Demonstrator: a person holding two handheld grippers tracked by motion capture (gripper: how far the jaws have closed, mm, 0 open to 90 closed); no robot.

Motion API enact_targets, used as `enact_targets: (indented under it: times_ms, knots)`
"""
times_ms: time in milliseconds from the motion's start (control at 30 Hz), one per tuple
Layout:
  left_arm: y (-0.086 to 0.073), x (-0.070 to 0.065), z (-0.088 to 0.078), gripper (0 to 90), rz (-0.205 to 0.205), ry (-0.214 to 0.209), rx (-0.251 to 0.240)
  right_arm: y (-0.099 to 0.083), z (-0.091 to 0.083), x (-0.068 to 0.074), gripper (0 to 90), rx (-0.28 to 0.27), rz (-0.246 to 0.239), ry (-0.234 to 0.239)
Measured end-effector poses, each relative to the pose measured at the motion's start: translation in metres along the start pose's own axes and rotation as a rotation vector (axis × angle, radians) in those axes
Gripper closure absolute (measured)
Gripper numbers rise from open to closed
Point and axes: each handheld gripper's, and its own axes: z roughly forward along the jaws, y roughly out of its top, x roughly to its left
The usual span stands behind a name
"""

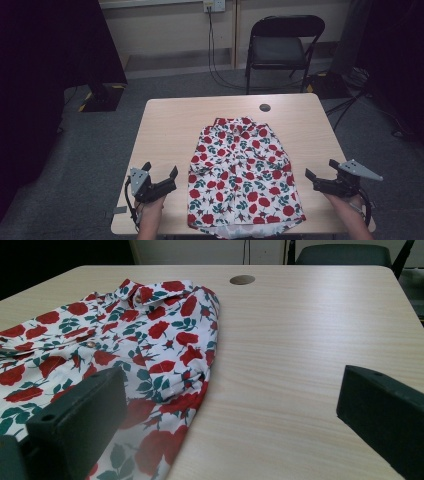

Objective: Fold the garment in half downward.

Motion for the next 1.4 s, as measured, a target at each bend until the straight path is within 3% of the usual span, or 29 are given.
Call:
enact_targets:
  times_ms: [233, 567, 1000, 1400]
  knots:
    - [0.005, 0.001, 0.007, 0.2, 0.017, -0.017, 0.017, 0.008, 0.013, 0.005, 0.0, 0.014, -0.006, 0.015]
    - [0.010, 0.002, 0.023, 0.2, 0.026, -0.008, 0.059, 0.025, 0.035, 0.014, 0.0, 0.034, -0.044, 0.039]
    - [0.016, -0.002, 0.053, 0.3, 0.041, -0.040, 0.133, 0.040, 0.060, 0.016, 0.0, 0.076, -0.042, 0.047]
    - [0.029, -0.010, 0.082, 0.2, 0.059, -0.070, 0.178, 0.057, 0.080, 0.024, 0.0, 0.100, -0.097, 0.050]
